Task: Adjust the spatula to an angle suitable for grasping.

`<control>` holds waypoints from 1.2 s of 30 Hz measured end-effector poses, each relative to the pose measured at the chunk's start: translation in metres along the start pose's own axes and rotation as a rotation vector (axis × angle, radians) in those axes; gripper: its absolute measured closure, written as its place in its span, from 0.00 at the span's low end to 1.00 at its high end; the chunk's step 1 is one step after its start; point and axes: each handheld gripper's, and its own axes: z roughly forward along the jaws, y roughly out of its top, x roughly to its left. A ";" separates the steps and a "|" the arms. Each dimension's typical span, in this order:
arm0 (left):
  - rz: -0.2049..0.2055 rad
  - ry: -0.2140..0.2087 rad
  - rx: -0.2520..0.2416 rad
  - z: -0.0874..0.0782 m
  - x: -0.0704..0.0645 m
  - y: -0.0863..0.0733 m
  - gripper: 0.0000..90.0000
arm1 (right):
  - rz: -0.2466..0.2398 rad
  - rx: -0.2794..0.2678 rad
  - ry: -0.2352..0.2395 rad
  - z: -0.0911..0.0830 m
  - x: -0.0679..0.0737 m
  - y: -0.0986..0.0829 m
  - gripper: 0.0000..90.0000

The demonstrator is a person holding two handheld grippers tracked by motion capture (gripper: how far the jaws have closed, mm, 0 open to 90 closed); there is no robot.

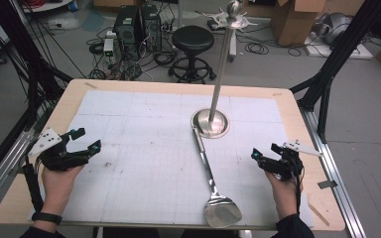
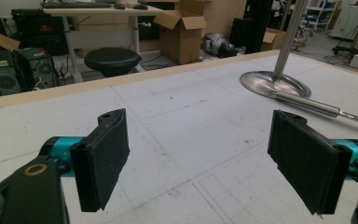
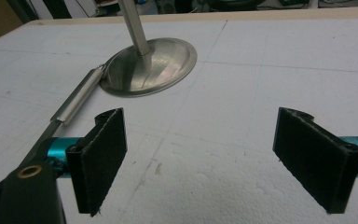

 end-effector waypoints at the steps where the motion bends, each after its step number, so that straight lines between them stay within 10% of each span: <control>1: 0.005 -0.002 0.004 0.001 0.000 0.001 0.23 | 0.002 0.003 -0.003 0.000 0.000 0.000 0.18; 36: 0.012 -0.050 0.032 0.001 -0.006 0.006 0.22 | -0.085 -0.020 0.017 0.003 0.033 0.015 0.16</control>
